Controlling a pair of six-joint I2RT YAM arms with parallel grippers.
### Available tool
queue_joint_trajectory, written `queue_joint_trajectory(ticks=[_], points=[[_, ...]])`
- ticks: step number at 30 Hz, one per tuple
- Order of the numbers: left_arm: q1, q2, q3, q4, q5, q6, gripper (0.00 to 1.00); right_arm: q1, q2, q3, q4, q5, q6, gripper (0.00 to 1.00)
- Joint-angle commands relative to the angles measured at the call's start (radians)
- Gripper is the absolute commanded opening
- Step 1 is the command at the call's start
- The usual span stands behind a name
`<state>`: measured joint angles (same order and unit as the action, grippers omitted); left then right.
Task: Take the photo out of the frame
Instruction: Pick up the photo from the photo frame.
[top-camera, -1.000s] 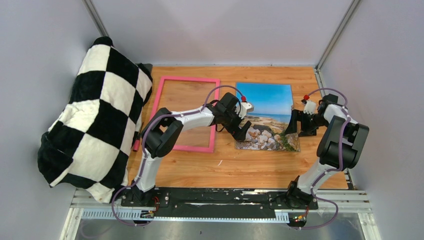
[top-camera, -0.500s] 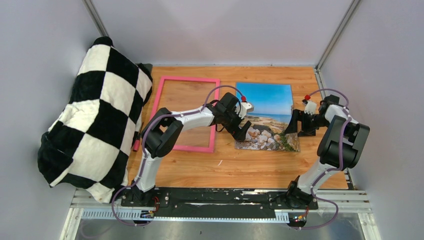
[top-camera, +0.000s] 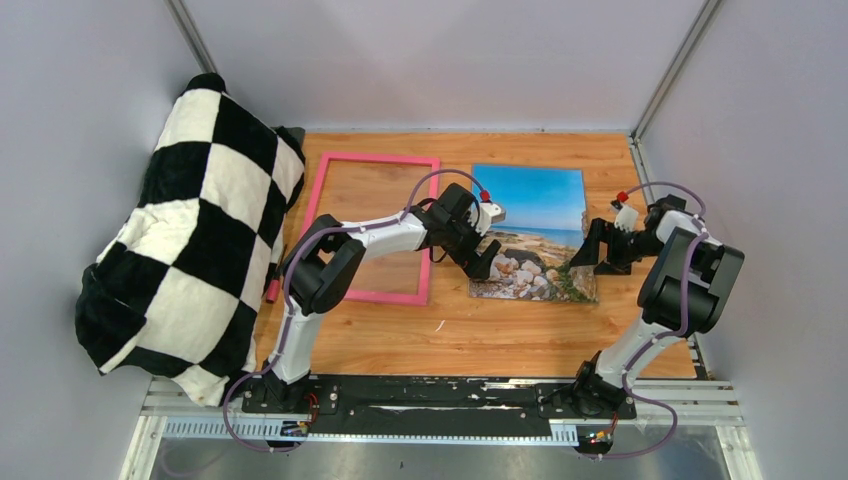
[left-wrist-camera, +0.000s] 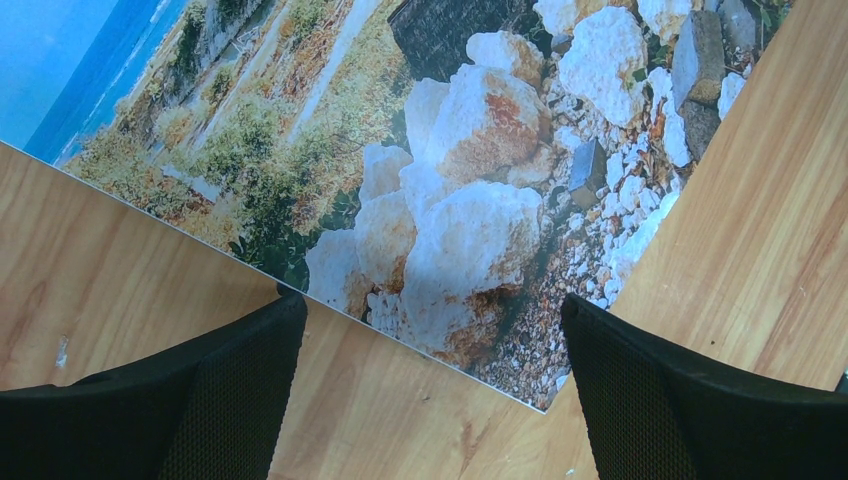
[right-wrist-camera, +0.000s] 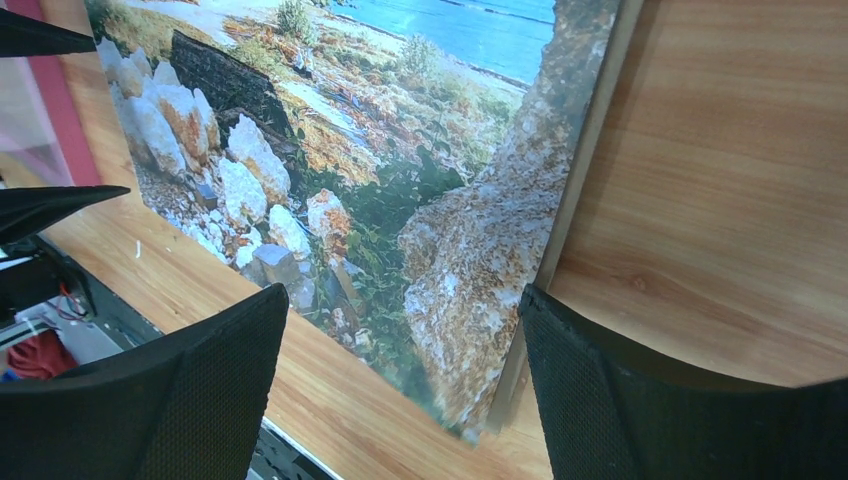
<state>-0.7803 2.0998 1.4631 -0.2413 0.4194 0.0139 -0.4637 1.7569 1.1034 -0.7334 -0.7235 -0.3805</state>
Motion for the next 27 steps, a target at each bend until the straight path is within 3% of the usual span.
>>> queue_joint_trajectory(ticks=[1, 11, 27], points=[[0.003, 0.022, -0.012, -0.044, 0.015, -0.009, 1.0, -0.048, 0.012, 0.001, -0.067, -0.064, 0.018, 0.87], [0.003, 0.025, -0.022, -0.03, 0.017, -0.049, 1.0, -0.087, 0.052, 0.004, -0.117, -0.025, 0.017, 0.85], [0.003, 0.042, -0.026, -0.015, 0.04, -0.07, 1.0, -0.118, 0.123, 0.026, -0.18, -0.17, -0.039, 0.77]])
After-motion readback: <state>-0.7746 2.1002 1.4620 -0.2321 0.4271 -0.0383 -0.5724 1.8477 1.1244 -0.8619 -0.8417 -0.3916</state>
